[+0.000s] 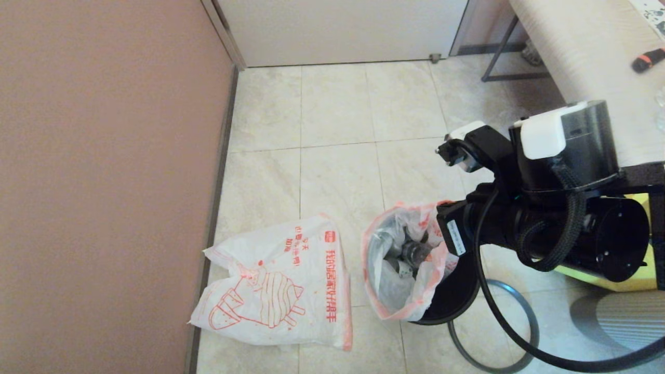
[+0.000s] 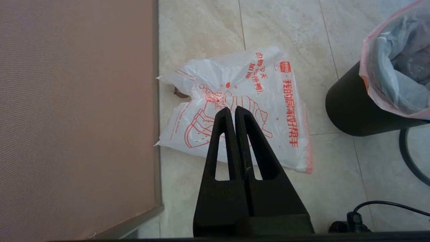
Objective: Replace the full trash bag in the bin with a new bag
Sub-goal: Place the trash bag on the floor
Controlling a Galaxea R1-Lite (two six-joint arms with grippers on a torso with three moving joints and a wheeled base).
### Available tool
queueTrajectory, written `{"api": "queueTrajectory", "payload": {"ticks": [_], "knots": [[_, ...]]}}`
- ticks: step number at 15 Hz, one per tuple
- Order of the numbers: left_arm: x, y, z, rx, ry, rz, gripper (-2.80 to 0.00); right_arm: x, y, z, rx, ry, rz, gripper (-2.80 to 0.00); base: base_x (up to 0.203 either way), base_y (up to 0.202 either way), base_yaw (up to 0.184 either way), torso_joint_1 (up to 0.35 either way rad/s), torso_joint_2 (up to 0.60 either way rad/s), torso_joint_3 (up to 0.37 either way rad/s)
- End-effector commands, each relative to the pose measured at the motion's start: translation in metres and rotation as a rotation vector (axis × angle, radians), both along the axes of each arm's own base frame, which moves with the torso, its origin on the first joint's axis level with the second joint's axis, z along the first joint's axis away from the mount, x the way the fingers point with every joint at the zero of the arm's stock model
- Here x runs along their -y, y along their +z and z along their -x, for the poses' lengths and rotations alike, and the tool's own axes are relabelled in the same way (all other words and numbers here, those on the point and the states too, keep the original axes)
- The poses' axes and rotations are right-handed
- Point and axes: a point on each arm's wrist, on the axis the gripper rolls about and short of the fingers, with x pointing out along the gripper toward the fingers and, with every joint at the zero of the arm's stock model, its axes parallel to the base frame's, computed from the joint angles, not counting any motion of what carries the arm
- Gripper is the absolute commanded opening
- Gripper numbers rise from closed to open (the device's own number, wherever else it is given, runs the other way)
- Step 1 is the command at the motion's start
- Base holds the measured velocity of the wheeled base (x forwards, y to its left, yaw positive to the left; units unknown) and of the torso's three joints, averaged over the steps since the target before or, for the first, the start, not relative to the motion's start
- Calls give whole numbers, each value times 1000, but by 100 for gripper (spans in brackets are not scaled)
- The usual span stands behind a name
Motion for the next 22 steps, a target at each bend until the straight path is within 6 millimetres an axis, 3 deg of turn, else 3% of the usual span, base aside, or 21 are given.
{"api": "queueTrajectory", "payload": {"ticks": [1, 4, 7, 9, 15, 16, 19, 22], "knots": [[0, 0, 0, 0, 0, 0, -280, 4, 12, 11, 24, 5, -47, -280, 0, 0, 0, 0, 0, 0], [0, 0, 0, 0, 0, 0, -280, 10, 28, 19, 62, 5, -103, -280, 0, 0, 0, 0, 0, 0], [0, 0, 0, 0, 0, 0, -280, 21, 57, 28, 141, -4, -173, -280, 0, 0, 0, 0, 0, 0], [0, 0, 0, 0, 0, 0, -280, 40, 99, 34, 249, -42, -267, -280, 0, 0, 0, 0, 0, 0], [0, 0, 0, 0, 0, 0, -280, 80, 197, 53, 424, -192, -345, -280, 0, 0, 0, 0, 0, 0], [0, 0, 0, 0, 0, 0, -280, 87, 210, 51, 481, -228, -316, -280, 0, 0, 0, 0, 0, 0], [0, 0, 0, 0, 0, 0, -280, 99, 220, 19, 657, -376, -126, -280, 0, 0, 0, 0, 0, 0], [0, 0, 0, 0, 0, 0, -280, 100, 229, -3, 821, -479, -95, -280, 0, 0, 0, 0, 0, 0]]}}
